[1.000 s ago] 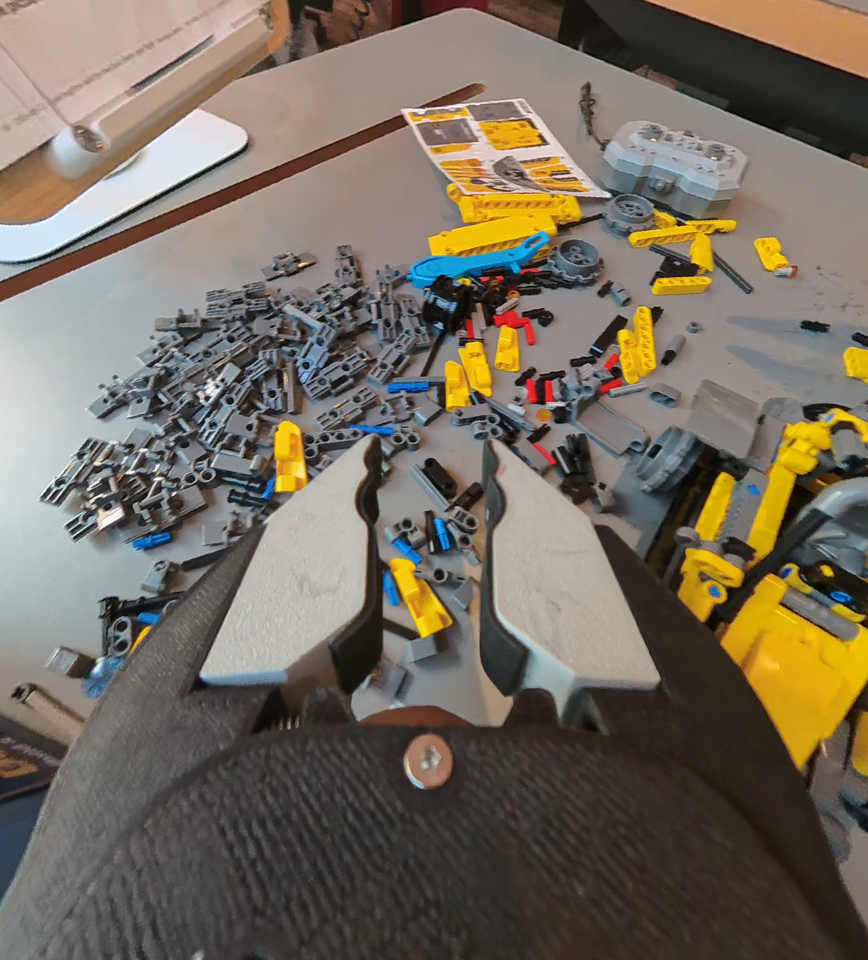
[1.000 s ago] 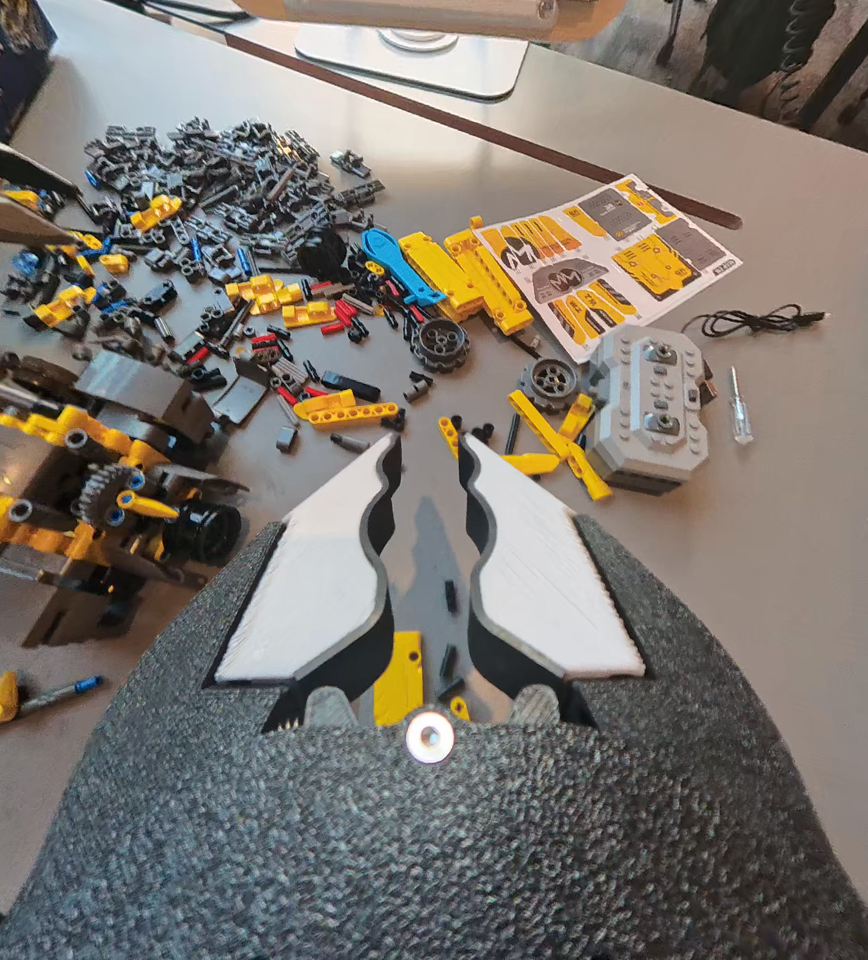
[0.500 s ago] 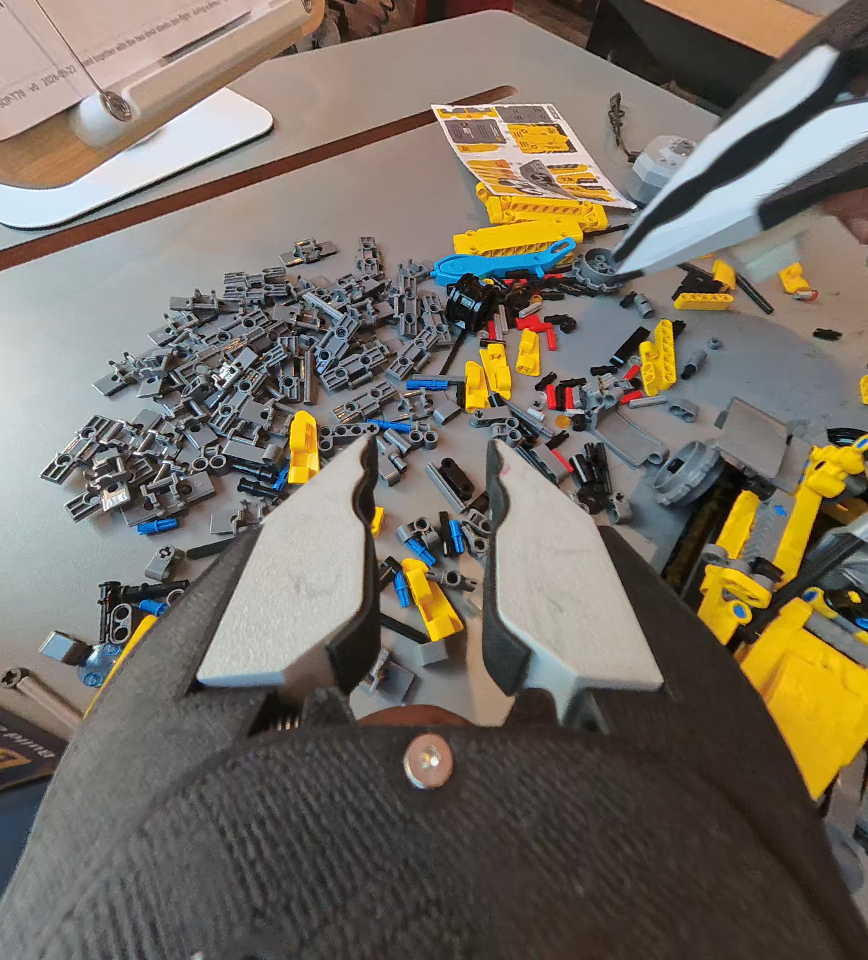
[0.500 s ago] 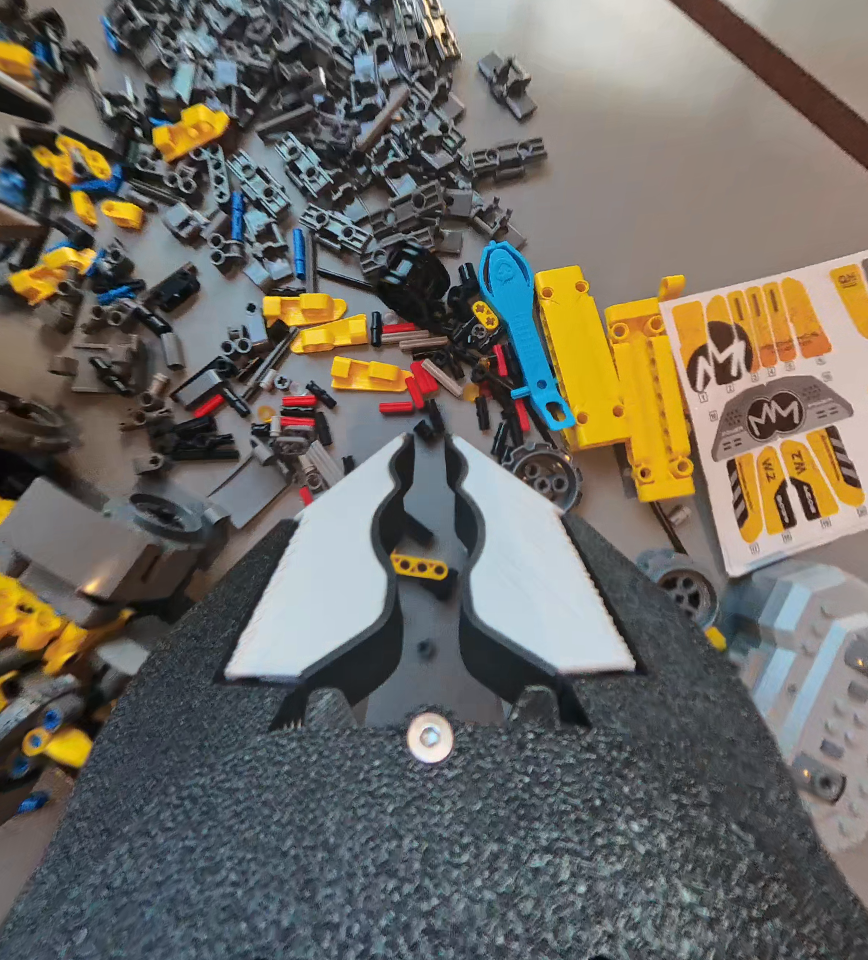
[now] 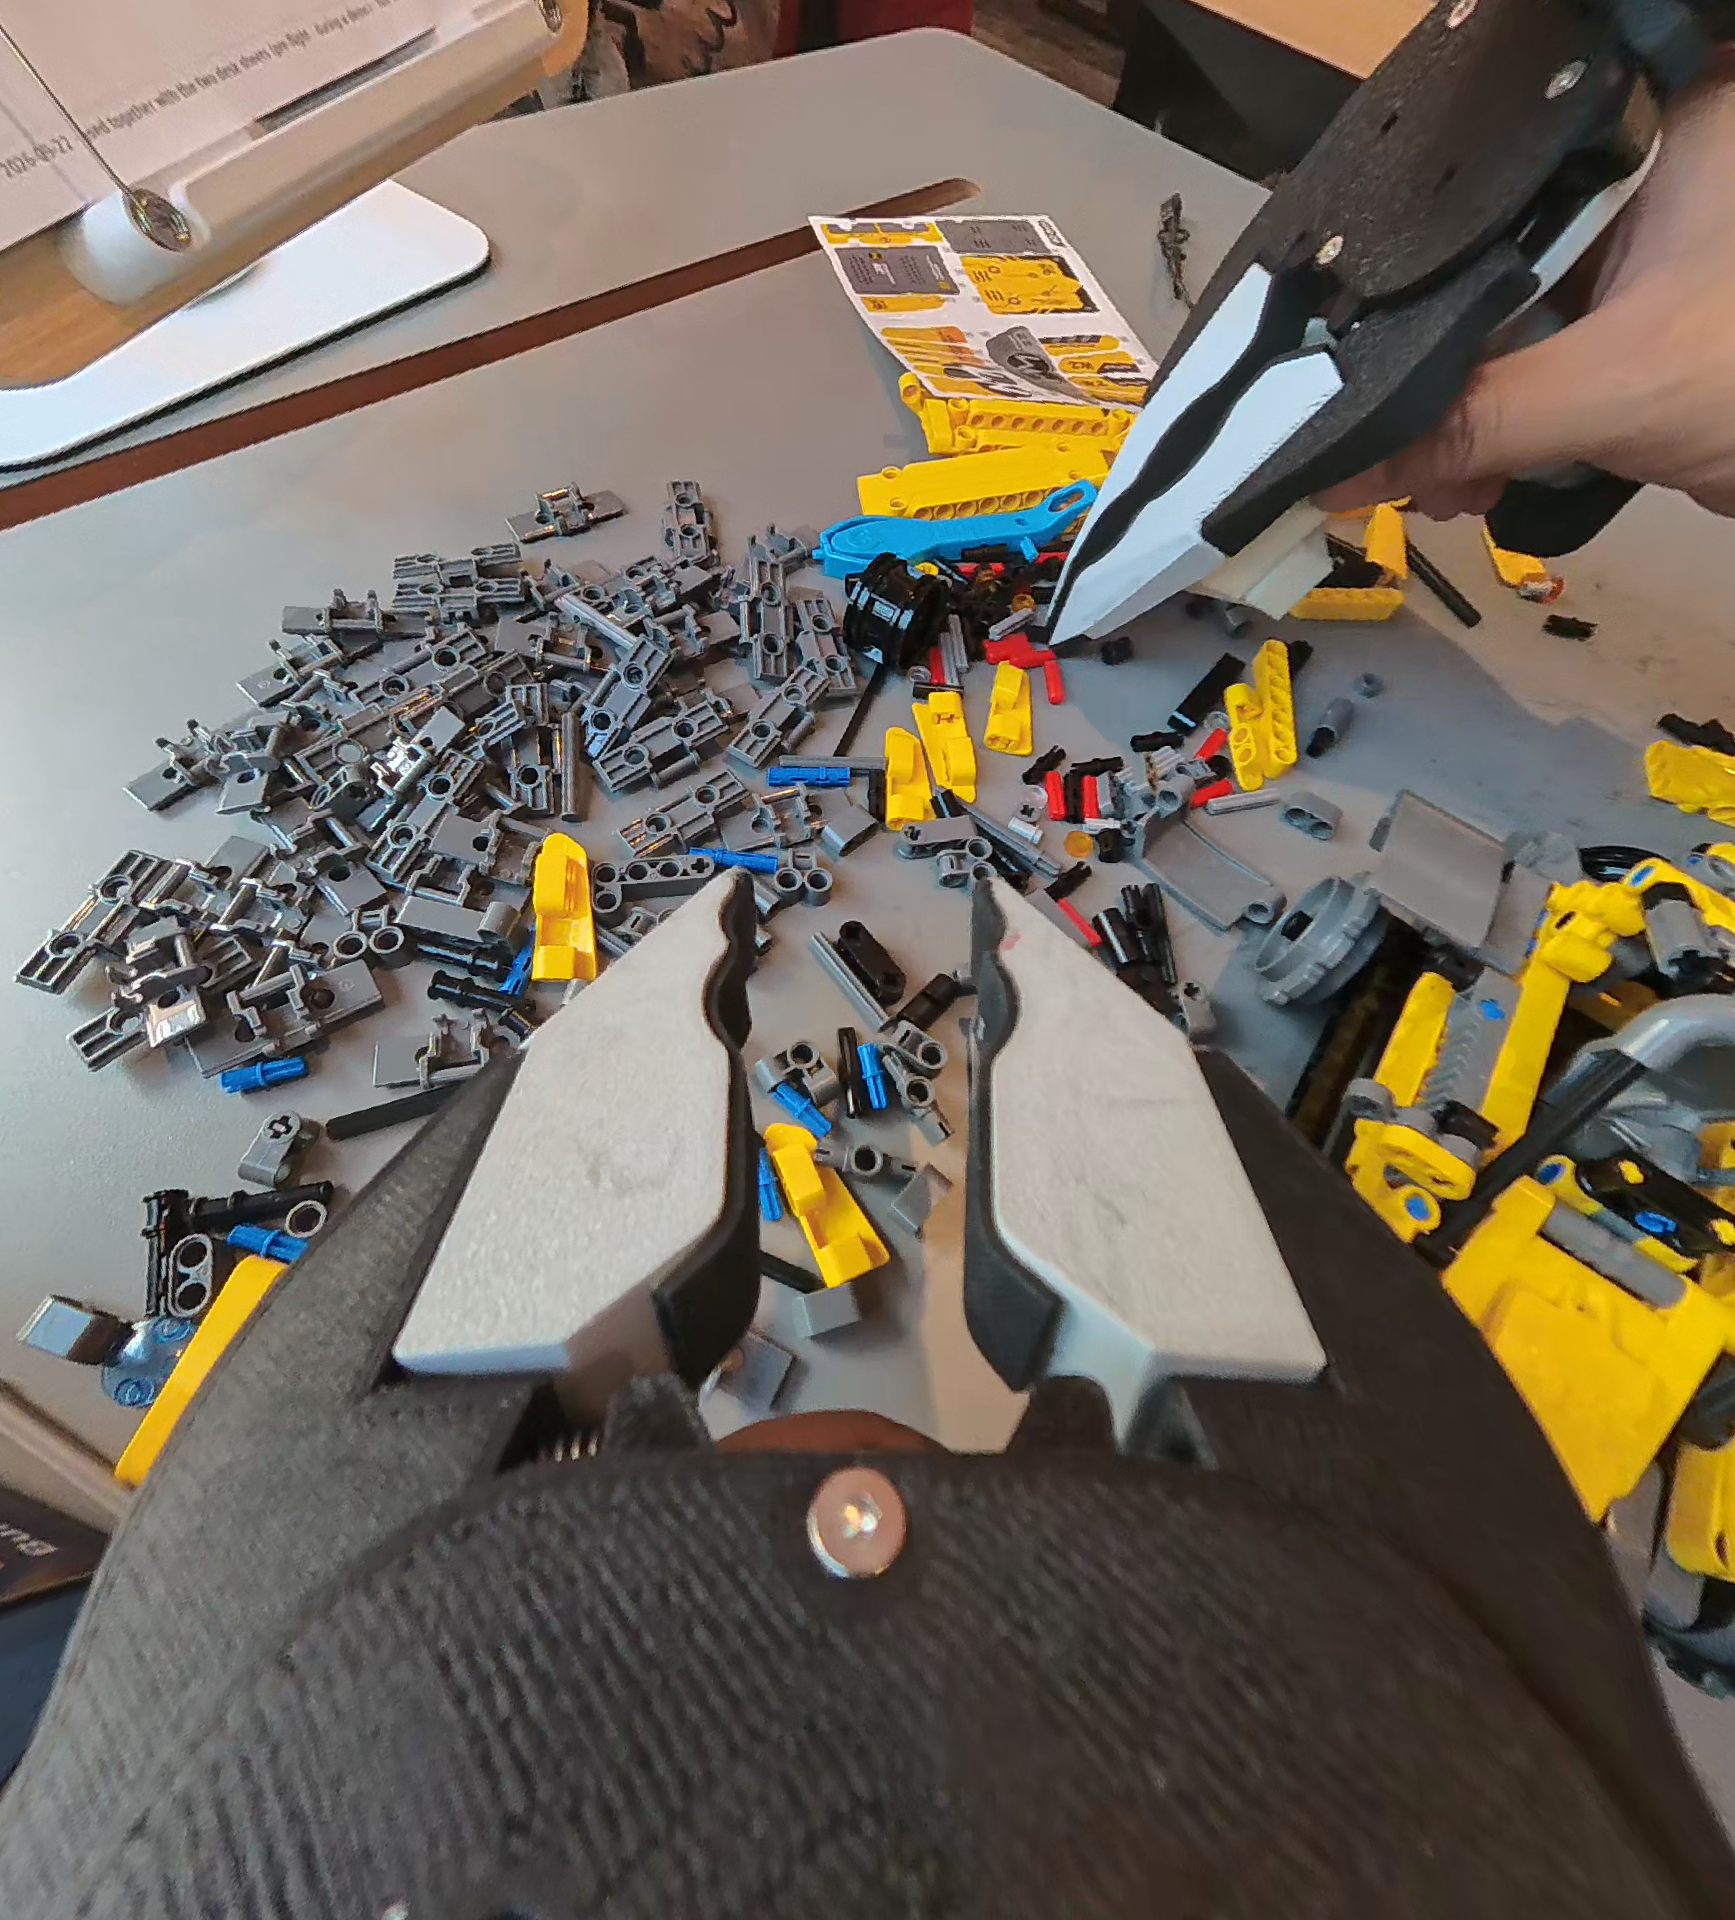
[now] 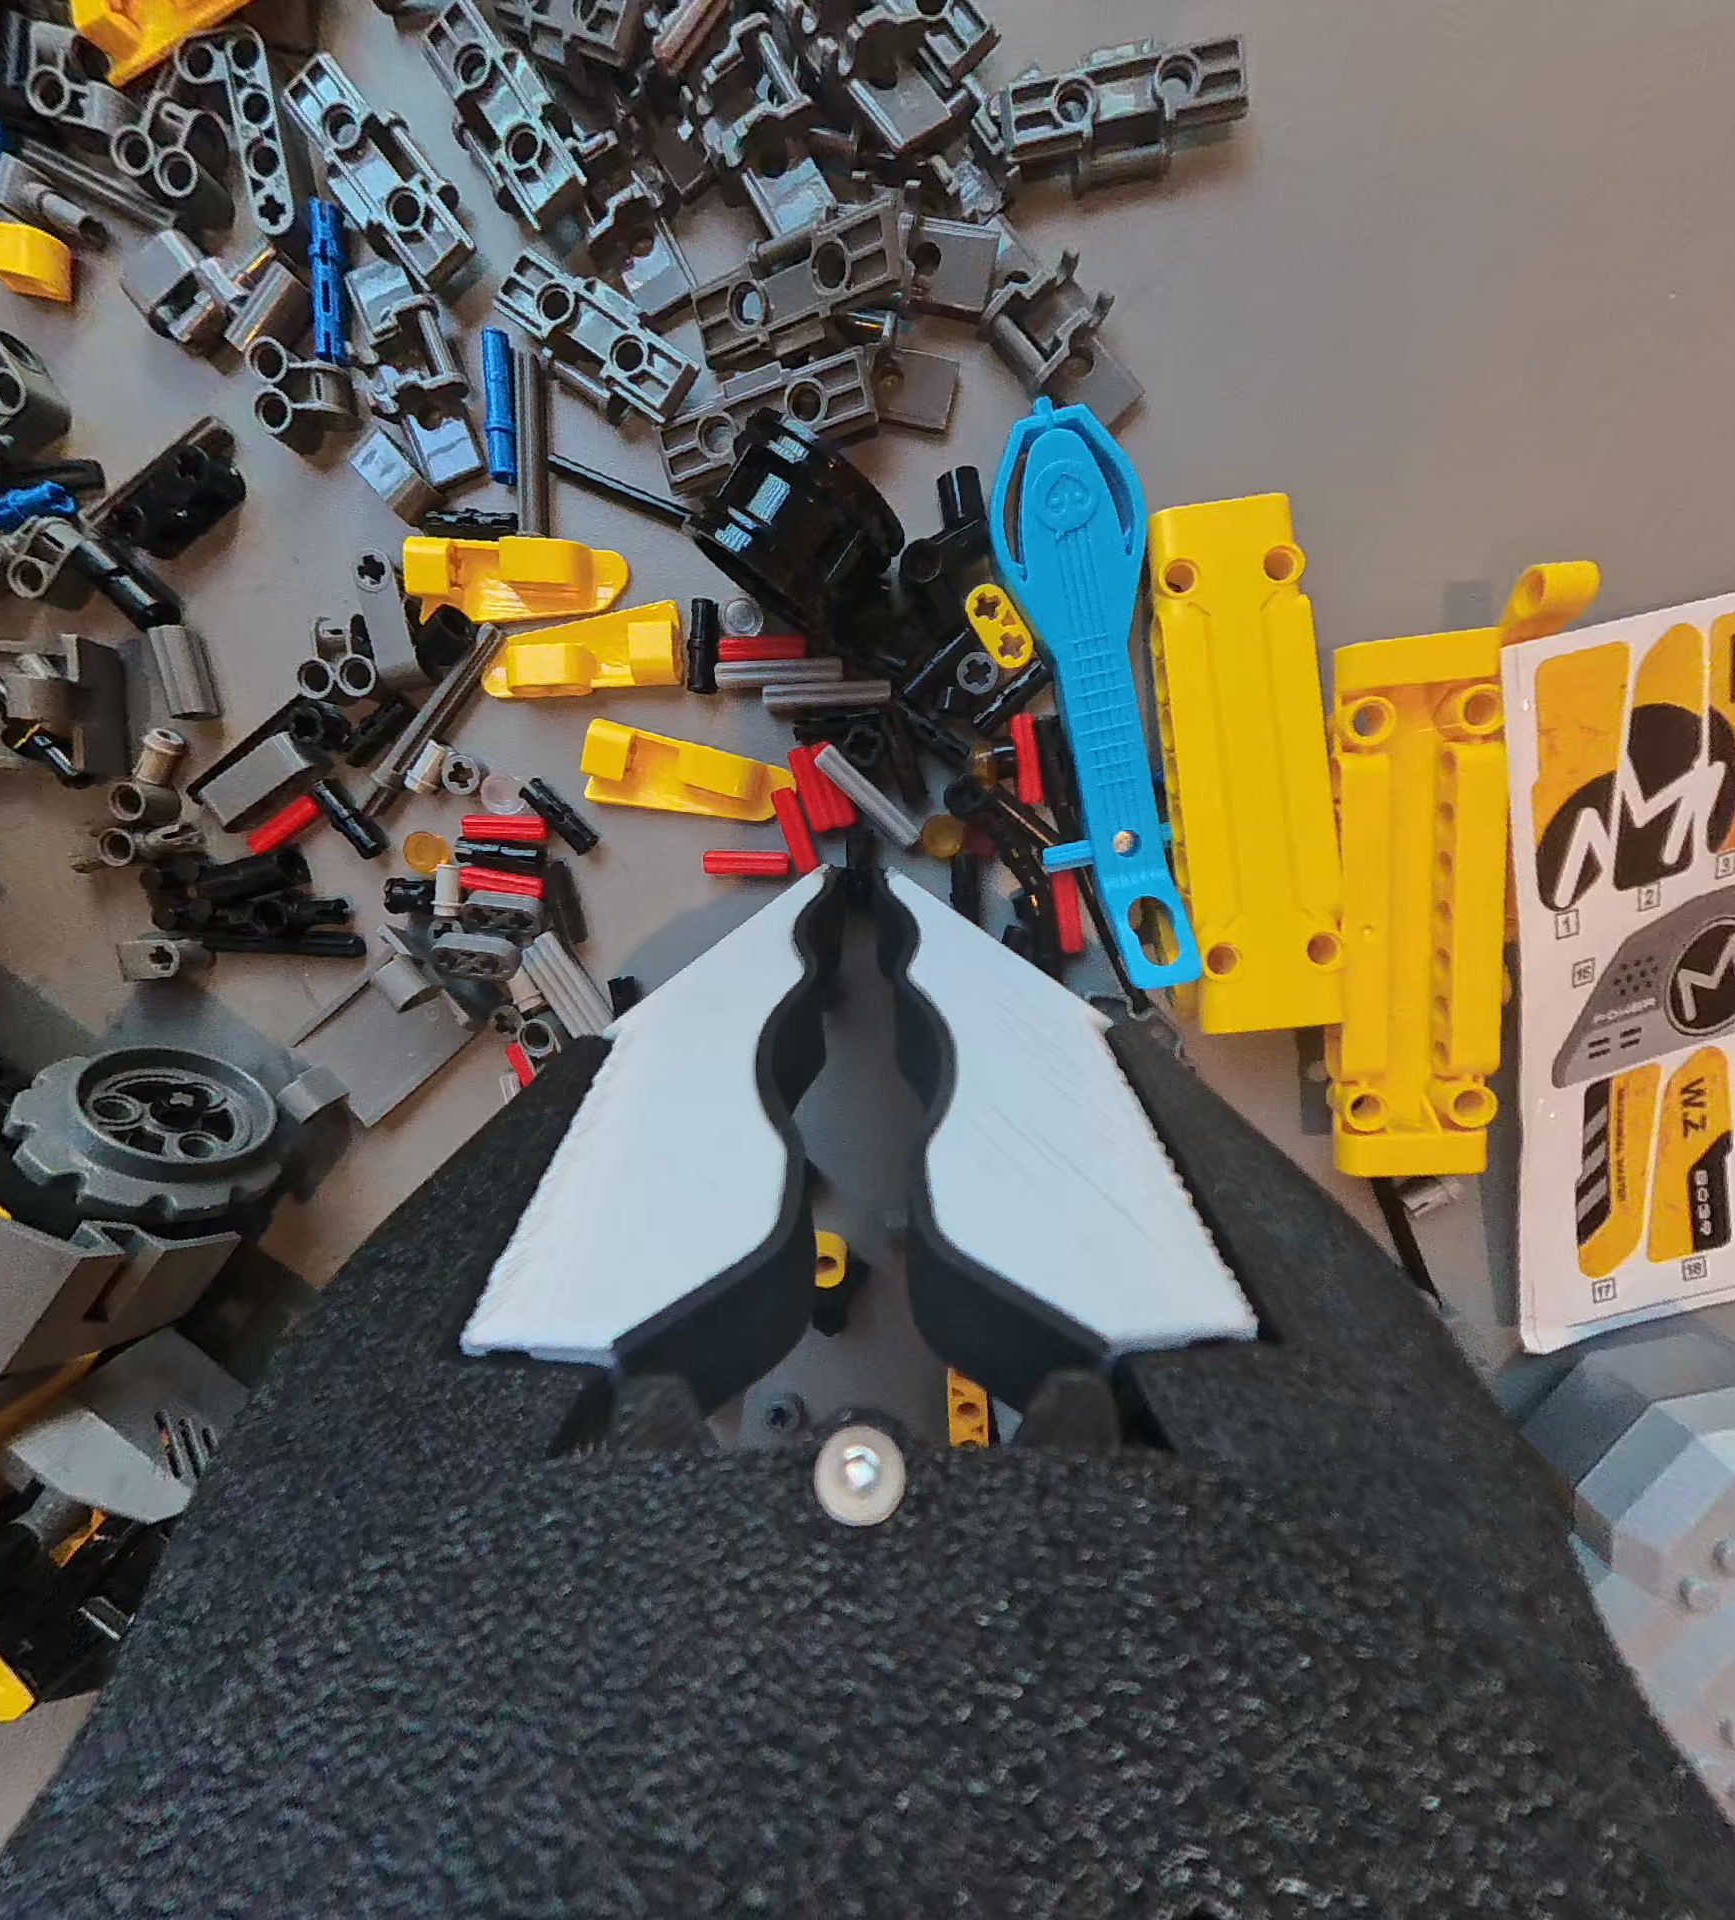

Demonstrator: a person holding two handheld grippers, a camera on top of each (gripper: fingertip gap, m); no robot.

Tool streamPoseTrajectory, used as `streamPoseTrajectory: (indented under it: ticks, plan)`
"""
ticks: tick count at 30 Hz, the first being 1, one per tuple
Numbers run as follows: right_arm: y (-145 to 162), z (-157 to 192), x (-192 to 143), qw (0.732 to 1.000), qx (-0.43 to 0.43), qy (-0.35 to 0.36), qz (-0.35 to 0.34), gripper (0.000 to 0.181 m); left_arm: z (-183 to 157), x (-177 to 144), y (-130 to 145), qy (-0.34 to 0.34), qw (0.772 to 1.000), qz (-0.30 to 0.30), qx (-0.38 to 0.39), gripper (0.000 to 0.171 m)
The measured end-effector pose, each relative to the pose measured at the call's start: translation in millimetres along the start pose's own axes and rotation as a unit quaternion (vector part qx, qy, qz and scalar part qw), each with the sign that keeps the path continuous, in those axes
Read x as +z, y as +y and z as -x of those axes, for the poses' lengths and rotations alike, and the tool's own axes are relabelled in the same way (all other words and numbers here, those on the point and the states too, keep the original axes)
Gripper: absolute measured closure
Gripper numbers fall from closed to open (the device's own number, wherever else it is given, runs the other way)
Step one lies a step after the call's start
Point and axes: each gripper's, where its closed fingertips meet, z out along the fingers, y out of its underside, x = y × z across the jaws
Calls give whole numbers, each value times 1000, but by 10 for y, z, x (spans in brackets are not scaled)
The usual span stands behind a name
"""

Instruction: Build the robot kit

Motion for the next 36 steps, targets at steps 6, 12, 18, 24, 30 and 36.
streamPoseTrajectory:
  ticks: [6,12,18,24,30,36]
  plan:
    - [-27,65,-229,999,15,-6,-39,179,15,-10,-6,0,1000,-2,-3,133]
    - [543,58,-910,998,33,35,-42,179,-5,-26,-26,6,1000,-7,-8,133]
    - [1555,-34,-1003,993,82,80,30,179,-76,-13,-23,11,1000,-5,4,133]
    - [1911,46,-913,991,106,68,37,177,-56,9,17,6,1000,2,10,134]
    - [1826,-24,-1079,989,137,48,-18,173,-22,6,15,5,1000,1,4,134]
    - [1807,-277,-1104,977,203,42,-54,162,-44,23,28,6,1000,5,10,134]
